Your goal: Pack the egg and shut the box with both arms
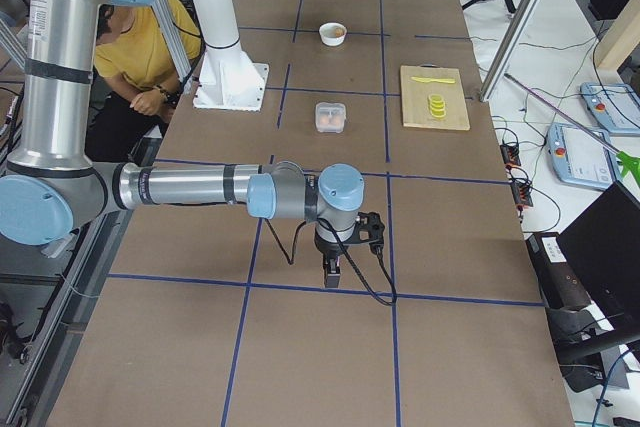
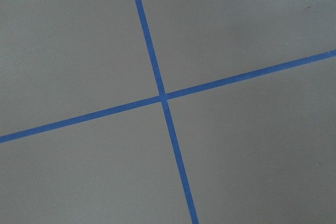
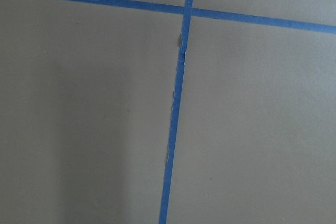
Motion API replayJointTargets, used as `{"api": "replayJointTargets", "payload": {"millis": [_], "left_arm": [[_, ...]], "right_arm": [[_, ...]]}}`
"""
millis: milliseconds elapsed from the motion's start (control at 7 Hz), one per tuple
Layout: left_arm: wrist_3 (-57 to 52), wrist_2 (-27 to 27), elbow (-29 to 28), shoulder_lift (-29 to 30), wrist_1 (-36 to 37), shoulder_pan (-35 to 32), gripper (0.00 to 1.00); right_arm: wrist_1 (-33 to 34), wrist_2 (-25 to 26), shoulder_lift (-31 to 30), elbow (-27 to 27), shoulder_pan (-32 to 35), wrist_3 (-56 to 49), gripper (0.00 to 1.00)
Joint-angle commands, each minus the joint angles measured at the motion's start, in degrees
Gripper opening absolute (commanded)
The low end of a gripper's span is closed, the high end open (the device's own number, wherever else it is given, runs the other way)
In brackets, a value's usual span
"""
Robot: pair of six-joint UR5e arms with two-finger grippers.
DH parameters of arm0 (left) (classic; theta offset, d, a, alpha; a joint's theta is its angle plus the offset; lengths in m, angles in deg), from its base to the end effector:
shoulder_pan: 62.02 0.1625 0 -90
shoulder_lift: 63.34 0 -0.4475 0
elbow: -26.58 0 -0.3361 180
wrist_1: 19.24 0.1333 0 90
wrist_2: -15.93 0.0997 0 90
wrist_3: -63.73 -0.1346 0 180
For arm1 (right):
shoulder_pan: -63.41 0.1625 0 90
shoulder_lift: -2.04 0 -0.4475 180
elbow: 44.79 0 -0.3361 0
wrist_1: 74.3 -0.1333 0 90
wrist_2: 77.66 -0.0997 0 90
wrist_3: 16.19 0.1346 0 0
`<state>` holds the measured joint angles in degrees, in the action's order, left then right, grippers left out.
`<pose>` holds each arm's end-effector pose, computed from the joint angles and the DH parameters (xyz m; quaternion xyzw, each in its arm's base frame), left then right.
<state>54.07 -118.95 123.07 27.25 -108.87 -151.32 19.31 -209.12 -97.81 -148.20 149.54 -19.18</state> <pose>-0.0328 -0.4487 0.6516 0.0837 0.3757 0.1056 0.9169 0.0199 -0.3607 0.6835 -0.0031 -0.3540 -0.0558 0.9336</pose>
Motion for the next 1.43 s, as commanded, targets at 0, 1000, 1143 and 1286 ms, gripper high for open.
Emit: {"api": "replayJointTargets", "payload": {"millis": [0, 1000, 1143, 1286], "left_arm": [[0.0, -0.2, -0.2, 0.1, -1.2, 0.0, 1.00], [0.1, -0.2, -2.5, 0.9, -29.5, 0.5, 1.00], [1.8, 0.0, -7.1, 2.4, -39.9, 0.7, 1.00], [4.5, -0.1, -7.6, 2.1, -44.0, 0.6, 1.00]], "right_arm": [[0.0, 0.0, 0.4, 0.0, 0.0, -0.2, 1.00], [-17.9, -0.6, 1.7, 0.4, -0.1, 0.6, 1.00], [-18.6, -1.3, 1.7, 0.3, -0.1, 0.6, 1.00], [-18.6, -1.2, 1.6, 0.7, -0.1, 0.6, 1.00]]}}
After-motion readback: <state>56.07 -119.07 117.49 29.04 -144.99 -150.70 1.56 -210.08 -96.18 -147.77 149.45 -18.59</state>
